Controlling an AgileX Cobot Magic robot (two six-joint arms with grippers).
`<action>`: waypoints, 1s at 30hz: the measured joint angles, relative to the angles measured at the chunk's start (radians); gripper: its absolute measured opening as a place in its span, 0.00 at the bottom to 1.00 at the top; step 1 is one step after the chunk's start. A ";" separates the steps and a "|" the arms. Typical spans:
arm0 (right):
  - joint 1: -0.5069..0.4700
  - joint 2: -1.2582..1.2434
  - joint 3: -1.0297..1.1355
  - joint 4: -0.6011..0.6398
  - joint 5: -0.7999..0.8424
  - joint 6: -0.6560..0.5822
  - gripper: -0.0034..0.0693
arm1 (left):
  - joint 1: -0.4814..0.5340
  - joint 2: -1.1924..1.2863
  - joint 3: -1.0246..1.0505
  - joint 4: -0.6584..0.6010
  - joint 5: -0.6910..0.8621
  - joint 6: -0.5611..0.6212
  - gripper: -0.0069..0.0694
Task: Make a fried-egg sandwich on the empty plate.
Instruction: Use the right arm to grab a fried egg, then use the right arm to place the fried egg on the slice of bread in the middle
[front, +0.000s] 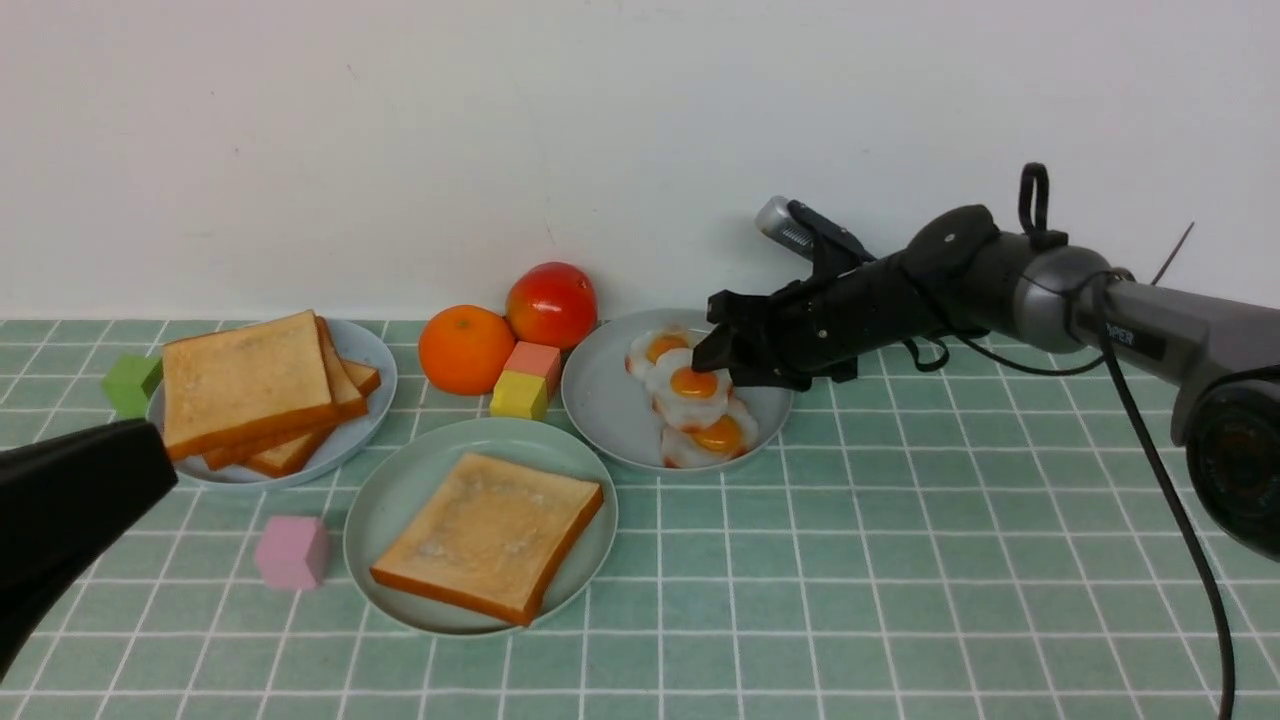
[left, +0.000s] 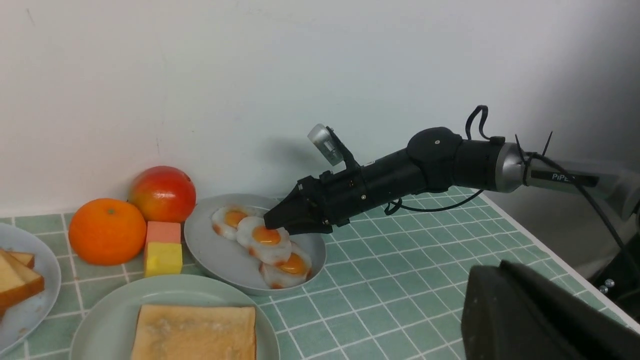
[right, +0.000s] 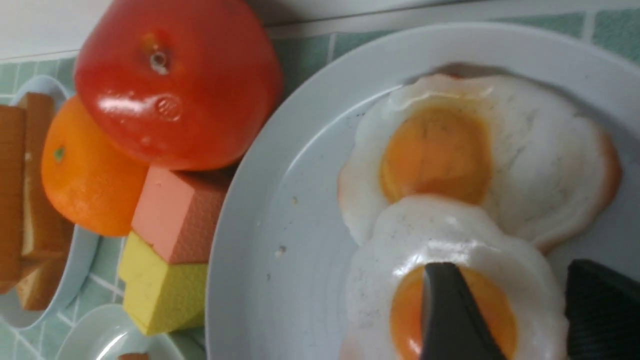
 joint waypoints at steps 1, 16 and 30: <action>0.000 0.001 0.000 0.003 0.004 -0.003 0.49 | 0.000 0.000 0.000 0.000 0.000 0.000 0.07; -0.002 -0.025 -0.002 0.011 0.065 -0.023 0.12 | 0.000 0.000 0.000 0.000 0.042 0.000 0.07; 0.018 -0.307 -0.003 -0.013 0.451 -0.075 0.12 | 0.000 0.000 0.001 0.136 0.239 0.000 0.07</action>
